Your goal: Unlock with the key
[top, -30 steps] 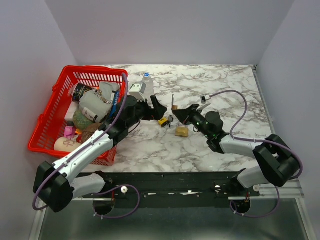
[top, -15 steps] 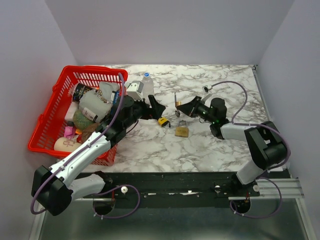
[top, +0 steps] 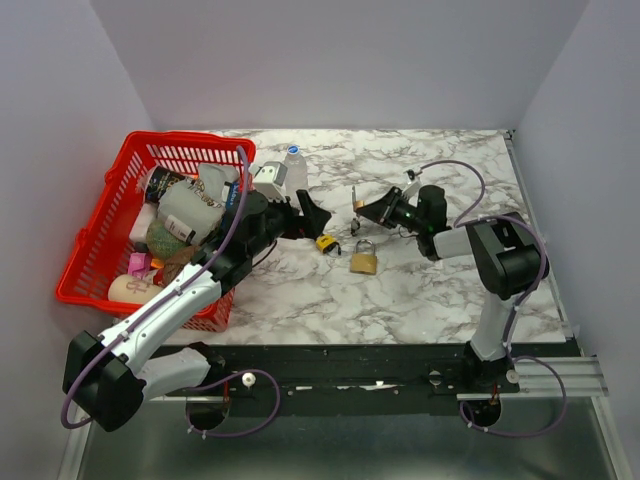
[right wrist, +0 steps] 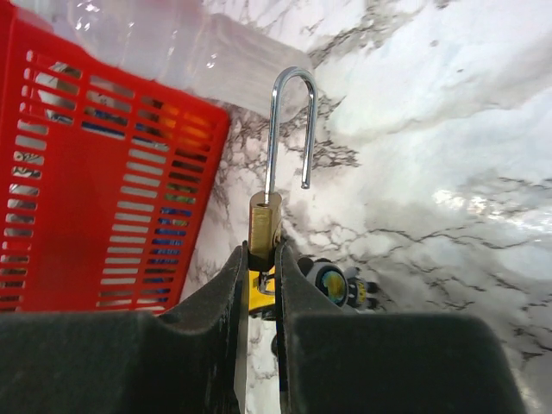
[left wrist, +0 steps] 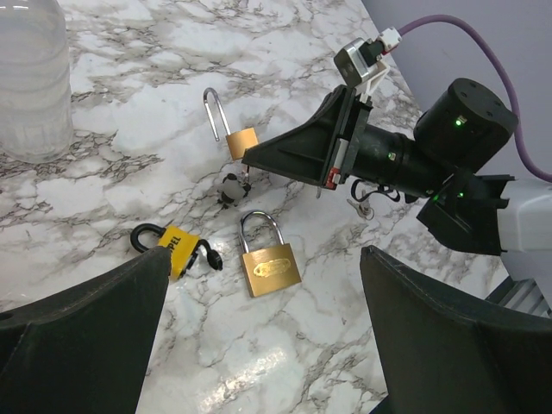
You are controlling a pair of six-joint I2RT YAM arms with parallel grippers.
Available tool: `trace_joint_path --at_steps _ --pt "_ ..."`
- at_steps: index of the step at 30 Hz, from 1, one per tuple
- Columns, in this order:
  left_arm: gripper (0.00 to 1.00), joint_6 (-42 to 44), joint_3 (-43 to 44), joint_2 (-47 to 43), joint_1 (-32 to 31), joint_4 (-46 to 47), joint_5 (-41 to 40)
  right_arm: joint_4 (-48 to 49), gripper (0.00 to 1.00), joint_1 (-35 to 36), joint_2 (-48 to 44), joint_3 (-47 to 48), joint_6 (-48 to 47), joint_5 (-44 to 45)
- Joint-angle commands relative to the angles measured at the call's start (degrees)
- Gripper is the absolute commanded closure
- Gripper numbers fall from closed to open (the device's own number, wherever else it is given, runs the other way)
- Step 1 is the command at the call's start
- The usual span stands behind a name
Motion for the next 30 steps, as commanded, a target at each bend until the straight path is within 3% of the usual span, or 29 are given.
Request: trace_joint_path --at_steps 1,20,24,30 --pt "0.01 0.9 -0.5 -0.4 0.3 0.9 -0.1 0.5 0.99 -1.6 3.2 3.0 0.9 -0.1" --pt "0.01 0.3 -0.4 -1.6 0.3 0.8 1.0 -12.1 0.99 -2.9 7.0 6.3 -2.0 11.5" --pt "0.01 0.3 -0.4 -1.9 0.3 0.8 0.9 -19.5 0.99 -2.9 5.8 8.5 -3.9 15.1" --pt "0.01 -0.1 -0.5 -2.5 0.3 0.8 1.0 -25.5 0.93 -2.9 5.7 11.7 -5.7 16.8"
